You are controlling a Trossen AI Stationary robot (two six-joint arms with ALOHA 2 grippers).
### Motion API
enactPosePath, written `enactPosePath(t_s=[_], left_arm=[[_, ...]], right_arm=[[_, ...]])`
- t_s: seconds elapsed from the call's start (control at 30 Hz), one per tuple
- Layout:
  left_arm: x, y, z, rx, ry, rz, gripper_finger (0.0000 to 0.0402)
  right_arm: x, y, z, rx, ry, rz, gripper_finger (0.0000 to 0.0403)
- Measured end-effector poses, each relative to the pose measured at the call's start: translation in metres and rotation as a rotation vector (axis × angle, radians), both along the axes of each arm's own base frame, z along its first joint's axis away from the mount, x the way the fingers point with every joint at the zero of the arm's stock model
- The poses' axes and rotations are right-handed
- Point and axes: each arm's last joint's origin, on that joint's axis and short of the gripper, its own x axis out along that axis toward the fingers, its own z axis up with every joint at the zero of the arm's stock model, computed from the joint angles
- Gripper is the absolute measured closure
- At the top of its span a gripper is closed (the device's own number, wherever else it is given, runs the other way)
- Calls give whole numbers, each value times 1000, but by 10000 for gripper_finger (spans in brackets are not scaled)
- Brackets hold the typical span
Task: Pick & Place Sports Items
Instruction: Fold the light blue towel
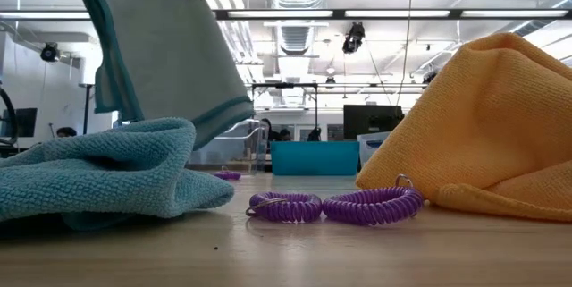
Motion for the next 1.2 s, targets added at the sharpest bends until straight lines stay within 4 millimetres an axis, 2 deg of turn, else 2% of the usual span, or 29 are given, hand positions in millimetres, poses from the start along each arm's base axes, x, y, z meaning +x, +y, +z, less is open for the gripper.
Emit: enactPosePath(t_s=[0.4,0.63,0.93,1.1,1.2], left_arm=[[10,-1,5,-11,-117,-12,400],[14,-2,9,-21,-175,-14,400],[18,-3,12,-20,-232,-39,400],[21,-3,15,-1,-274,-75,400],[21,-3,15,7,-277,-86,400]], right_arm=[[4,1,-12,26,45,-31,99],[12,-3,-25,-40,35,-223,99],[19,-4,-31,-11,18,-228,99],[21,-6,-31,43,26,-159,99],[21,-6,-32,48,30,-152,111]])
